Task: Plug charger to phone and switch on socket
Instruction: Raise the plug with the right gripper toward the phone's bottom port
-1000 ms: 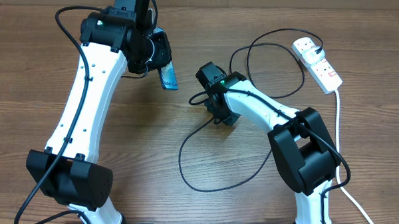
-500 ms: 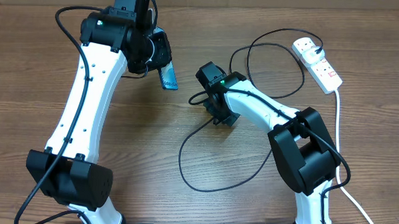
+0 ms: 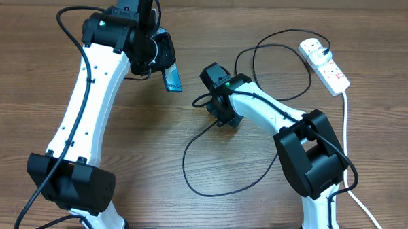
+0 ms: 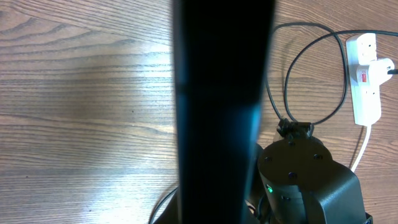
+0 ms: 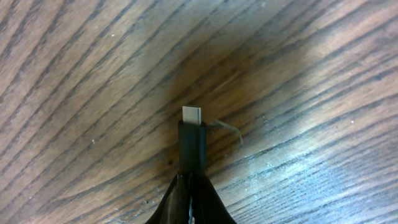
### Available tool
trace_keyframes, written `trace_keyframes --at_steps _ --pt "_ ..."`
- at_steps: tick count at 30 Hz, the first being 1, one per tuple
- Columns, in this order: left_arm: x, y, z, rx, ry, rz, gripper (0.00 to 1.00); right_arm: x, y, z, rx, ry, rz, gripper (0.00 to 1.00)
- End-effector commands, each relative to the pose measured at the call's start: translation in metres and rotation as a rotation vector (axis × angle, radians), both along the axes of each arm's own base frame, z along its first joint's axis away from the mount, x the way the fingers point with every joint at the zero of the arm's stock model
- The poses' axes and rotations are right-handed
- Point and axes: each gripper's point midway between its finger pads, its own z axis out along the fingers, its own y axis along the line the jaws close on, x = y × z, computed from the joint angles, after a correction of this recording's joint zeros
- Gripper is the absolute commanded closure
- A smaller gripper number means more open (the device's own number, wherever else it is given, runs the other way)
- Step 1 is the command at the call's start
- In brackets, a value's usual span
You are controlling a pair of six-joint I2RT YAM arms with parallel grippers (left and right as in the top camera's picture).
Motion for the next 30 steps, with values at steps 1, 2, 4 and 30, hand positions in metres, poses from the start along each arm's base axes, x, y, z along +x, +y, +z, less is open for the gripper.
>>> trace_keyframes --at_steps 1,2,4,30 --pt "0.002 -0.002 0.005 -0.009 -0.014 0.002 0.96 0.001 0.000 -0.008 -0.011 0.019 0.049 0.96" --pt "0.002 -0.003 0.005 -0.018 -0.017 -0.002 0.96 0.004 0.002 -0.003 -0.001 0.011 0.065 0.96" --pt "0.005 -0.010 0.010 -0.058 -0.038 -0.033 0.96 0.007 0.009 0.011 0.039 -0.004 0.093 0.96" --pt "0.007 -0.023 0.129 -0.821 -0.314 -0.441 0.96 -0.091 0.098 0.281 0.474 -0.555 0.970 0.96"
